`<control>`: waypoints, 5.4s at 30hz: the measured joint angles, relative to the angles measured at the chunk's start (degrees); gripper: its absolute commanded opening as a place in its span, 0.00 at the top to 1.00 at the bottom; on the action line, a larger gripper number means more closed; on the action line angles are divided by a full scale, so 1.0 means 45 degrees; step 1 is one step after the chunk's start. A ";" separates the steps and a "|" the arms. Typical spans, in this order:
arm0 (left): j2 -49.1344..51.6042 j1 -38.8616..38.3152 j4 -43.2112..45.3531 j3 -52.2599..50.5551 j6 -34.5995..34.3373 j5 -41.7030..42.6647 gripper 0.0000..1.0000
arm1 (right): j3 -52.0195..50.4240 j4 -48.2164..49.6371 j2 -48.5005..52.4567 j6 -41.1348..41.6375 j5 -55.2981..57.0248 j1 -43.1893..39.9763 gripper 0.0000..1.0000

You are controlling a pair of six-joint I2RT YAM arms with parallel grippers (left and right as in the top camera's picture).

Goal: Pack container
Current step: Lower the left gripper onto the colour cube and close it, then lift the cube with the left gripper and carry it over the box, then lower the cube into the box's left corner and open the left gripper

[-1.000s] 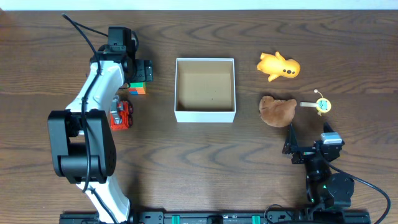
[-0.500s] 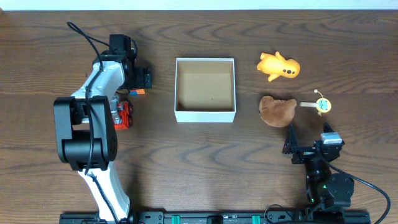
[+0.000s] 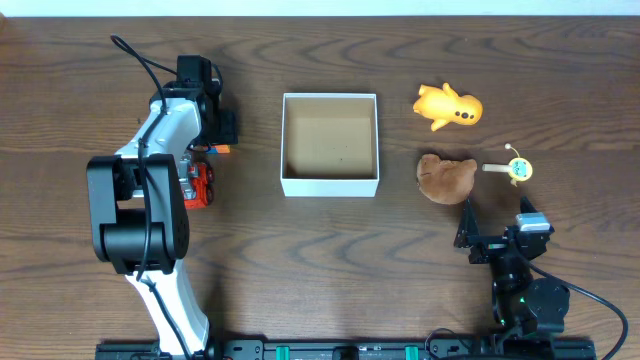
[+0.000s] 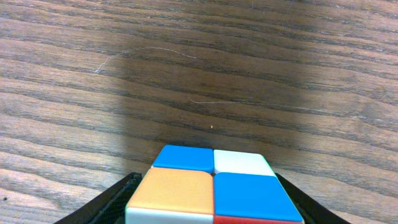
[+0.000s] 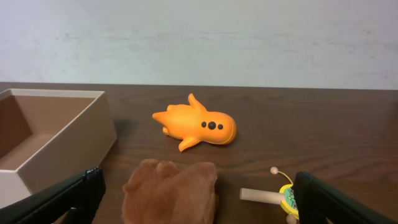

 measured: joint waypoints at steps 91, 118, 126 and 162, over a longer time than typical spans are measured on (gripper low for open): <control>-0.1608 -0.5003 0.1773 -0.0005 -0.1583 0.0316 0.69 | 0.0000 0.0000 0.0000 0.0000 0.0000 0.0000 0.01; -0.1049 -0.5003 0.2050 -0.0005 -0.1627 0.0316 0.44 | 0.0000 0.0000 0.0000 0.0000 0.0005 0.0000 0.01; -0.1073 -0.5003 0.2045 -0.0005 -0.1627 -0.0019 0.44 | 0.0000 0.0000 0.0000 0.0000 0.0000 0.0000 0.01; -0.0903 -0.5391 0.3264 -0.0005 -0.1812 0.2395 0.88 | 0.0000 0.0000 0.0000 0.0000 0.0000 0.0000 0.01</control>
